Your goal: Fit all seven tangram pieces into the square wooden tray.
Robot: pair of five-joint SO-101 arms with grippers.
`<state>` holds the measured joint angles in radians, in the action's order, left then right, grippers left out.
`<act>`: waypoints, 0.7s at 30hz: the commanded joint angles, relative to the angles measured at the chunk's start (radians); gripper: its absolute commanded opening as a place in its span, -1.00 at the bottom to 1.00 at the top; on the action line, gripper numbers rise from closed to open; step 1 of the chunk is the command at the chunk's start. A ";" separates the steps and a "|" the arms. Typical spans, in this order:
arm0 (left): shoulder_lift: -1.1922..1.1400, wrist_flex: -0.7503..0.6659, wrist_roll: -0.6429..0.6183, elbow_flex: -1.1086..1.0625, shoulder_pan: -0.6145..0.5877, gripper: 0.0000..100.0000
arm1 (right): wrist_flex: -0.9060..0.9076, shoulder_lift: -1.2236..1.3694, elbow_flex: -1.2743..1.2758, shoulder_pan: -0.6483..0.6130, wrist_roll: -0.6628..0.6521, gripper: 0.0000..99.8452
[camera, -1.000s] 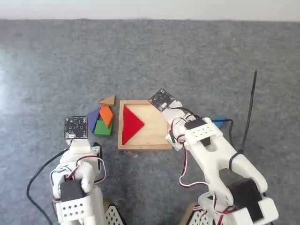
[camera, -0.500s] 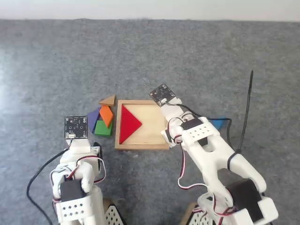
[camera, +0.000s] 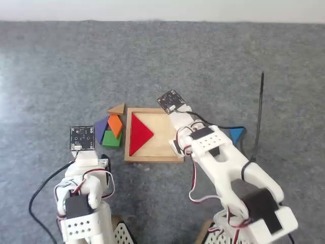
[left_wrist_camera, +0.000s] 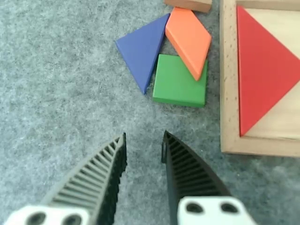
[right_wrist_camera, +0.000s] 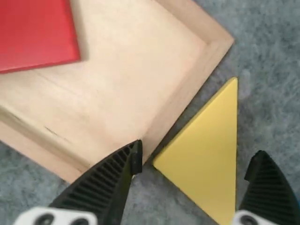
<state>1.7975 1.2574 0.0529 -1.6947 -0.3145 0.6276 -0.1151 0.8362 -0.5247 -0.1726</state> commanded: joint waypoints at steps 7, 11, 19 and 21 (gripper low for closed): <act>0.021 0.005 0.003 0.012 -0.005 -0.76 | 0.053 -0.004 -0.069 0.045 0.005 -0.27; 0.021 0.005 0.003 0.012 -0.005 -0.76 | 0.048 -0.116 -0.015 0.048 0.009 -0.27; 0.021 0.005 0.003 0.012 -0.005 -0.76 | 0.036 -0.160 0.049 0.050 0.003 -0.28; 0.021 0.005 0.003 0.012 -0.005 -0.76 | 0.027 -0.160 0.064 0.050 0.003 -0.28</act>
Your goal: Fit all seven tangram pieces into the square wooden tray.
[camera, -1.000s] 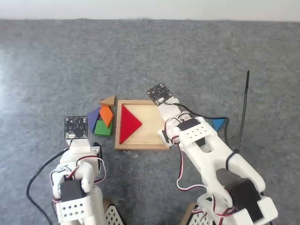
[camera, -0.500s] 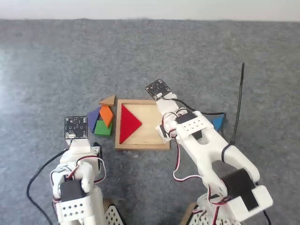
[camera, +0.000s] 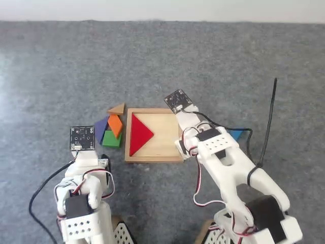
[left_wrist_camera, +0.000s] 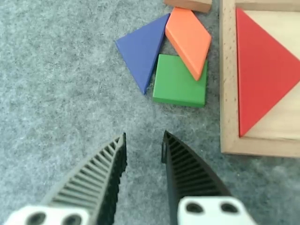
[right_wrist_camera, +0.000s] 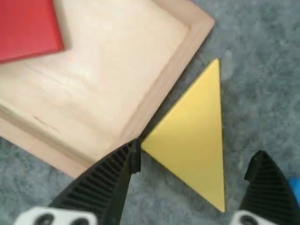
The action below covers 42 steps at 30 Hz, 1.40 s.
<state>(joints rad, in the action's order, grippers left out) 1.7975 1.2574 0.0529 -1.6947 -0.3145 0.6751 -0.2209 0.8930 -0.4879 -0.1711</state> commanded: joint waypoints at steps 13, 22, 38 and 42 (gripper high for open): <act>0.021 0.005 0.003 0.012 -0.005 -0.76 | -0.048 0.094 -0.081 0.012 0.011 -0.28; 0.021 0.005 0.003 0.012 -0.005 -0.76 | 0.041 0.213 -0.204 0.013 0.041 -0.28; 0.021 0.005 0.003 0.012 -0.005 -0.76 | 0.214 0.226 -0.276 0.012 0.091 -0.28; 0.021 0.005 0.003 0.012 -0.005 -0.76 | 0.214 0.226 -0.308 0.013 0.091 -0.28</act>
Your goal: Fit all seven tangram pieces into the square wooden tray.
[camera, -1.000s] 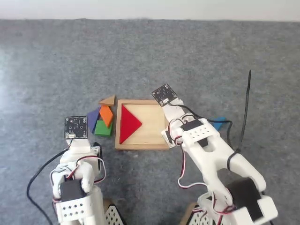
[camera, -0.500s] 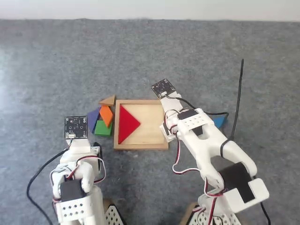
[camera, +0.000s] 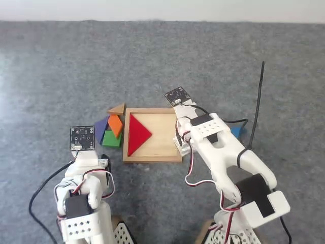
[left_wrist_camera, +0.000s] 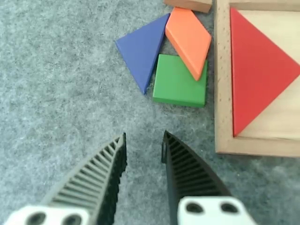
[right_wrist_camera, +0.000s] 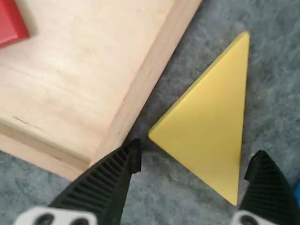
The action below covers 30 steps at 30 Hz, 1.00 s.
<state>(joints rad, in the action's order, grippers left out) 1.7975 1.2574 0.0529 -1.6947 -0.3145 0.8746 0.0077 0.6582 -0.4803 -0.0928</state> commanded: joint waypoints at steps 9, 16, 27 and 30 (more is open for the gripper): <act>0.021 0.005 0.003 0.012 -0.005 -0.76 | -0.071 0.019 -0.101 0.005 0.020 -0.28; 0.021 0.005 0.003 0.012 -0.005 -0.76 | -0.025 0.125 -0.170 0.005 0.023 -0.28; 0.021 0.005 0.003 0.012 -0.005 -0.76 | 0.143 0.205 -0.275 0.005 -0.023 -0.28; 0.021 0.005 0.003 0.012 -0.005 -0.76 | 0.150 0.182 -0.275 0.001 -0.092 -0.28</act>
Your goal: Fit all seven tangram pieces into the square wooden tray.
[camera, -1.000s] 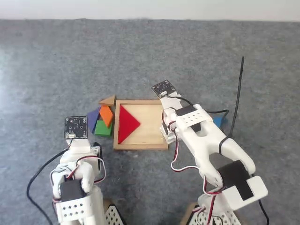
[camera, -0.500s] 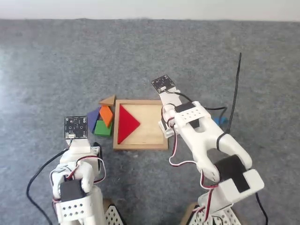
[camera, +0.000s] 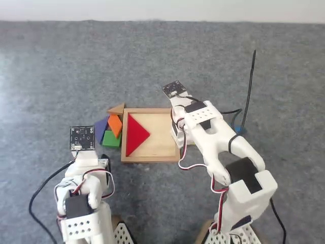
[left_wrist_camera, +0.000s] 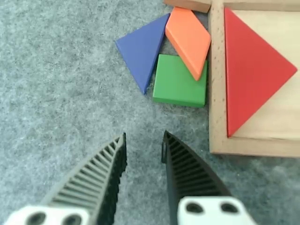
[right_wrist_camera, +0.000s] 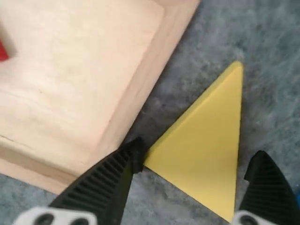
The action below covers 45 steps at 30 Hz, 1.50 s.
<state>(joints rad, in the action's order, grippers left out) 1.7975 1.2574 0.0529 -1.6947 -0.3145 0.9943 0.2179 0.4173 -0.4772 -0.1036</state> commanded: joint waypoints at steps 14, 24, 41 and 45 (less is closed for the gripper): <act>0.021 0.005 0.003 0.012 -0.005 -0.76 | 0.065 0.044 -0.078 0.004 -0.150 -0.45; 0.021 0.005 0.003 0.012 -0.005 -0.76 | 0.076 0.056 -0.104 0.076 -0.144 -0.71; 0.021 0.005 0.003 0.012 -0.005 -0.76 | 0.251 -0.130 -0.296 0.035 -0.267 -0.71; 0.021 0.005 0.003 0.012 -0.005 -0.76 | 0.268 -0.097 -0.379 -0.033 -0.376 -0.71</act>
<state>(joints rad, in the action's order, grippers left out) 1.7975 1.2574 0.0529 -1.6947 -0.3145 1.2367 0.1703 0.1504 -0.4526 -0.3798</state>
